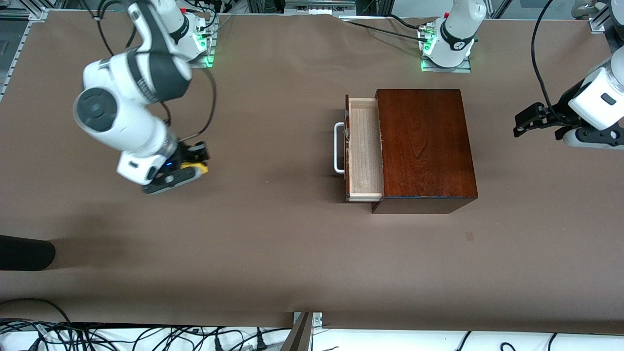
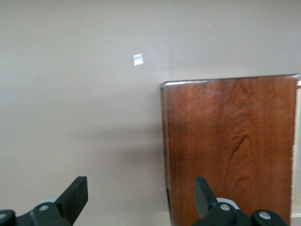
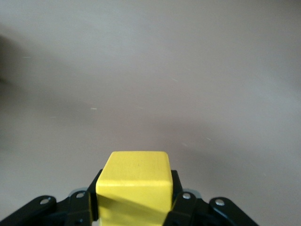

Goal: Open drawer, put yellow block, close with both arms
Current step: 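Carry the yellow cube with the right gripper over the open drawer, then lower the cube into the drawer and open the right gripper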

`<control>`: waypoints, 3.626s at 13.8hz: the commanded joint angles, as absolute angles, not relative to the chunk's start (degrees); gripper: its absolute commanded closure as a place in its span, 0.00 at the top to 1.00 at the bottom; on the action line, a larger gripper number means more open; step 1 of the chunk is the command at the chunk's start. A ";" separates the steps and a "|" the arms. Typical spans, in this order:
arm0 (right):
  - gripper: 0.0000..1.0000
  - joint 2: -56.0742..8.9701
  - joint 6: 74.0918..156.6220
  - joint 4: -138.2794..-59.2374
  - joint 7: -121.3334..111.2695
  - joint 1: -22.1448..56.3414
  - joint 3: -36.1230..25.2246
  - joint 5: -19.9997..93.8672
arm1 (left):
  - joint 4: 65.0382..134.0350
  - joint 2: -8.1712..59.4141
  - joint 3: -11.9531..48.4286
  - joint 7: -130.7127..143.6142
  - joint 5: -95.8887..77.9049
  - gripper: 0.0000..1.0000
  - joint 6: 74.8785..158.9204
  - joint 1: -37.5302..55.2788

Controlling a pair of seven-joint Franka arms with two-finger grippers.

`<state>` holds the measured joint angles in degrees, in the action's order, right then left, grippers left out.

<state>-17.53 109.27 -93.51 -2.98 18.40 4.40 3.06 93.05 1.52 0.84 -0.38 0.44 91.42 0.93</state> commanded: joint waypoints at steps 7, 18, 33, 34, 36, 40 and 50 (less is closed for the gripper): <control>0.00 -30.65 107.14 -73.41 -6.42 44.09 4.22 -3.07 | 93.08 0.53 1.67 -1.58 2.64 1.00 90.62 0.97; 0.00 -46.49 107.13 -54.40 -20.21 55.90 3.60 -7.91 | 93.08 0.53 1.76 -1.67 2.55 1.00 90.53 1.05; 0.00 -50.97 113.03 -54.32 -21.36 58.71 3.43 -11.69 | 93.08 0.53 1.67 -1.67 2.55 1.00 90.26 1.05; 0.00 -51.06 113.03 -54.32 -21.36 58.88 3.43 -12.12 | 92.99 0.53 1.67 -1.67 2.55 1.00 90.26 1.05; 0.00 -51.76 113.03 -54.32 -21.36 58.89 3.43 -12.57 | 93.08 0.53 1.67 -1.67 2.55 1.00 90.26 1.05; 0.00 -52.21 112.77 -54.58 -21.62 58.89 3.43 -13.71 | 92.99 0.53 1.67 -1.67 2.55 1.00 90.26 1.05; 1.00 -53.26 113.12 -54.49 -21.71 58.71 3.16 -13.71 | 92.99 0.53 1.67 -1.67 2.55 1.00 90.26 1.05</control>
<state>-52.63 113.39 -56.45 -21.00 58.27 3.69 -12.90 93.10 1.23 1.65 -0.52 1.56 90.96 0.96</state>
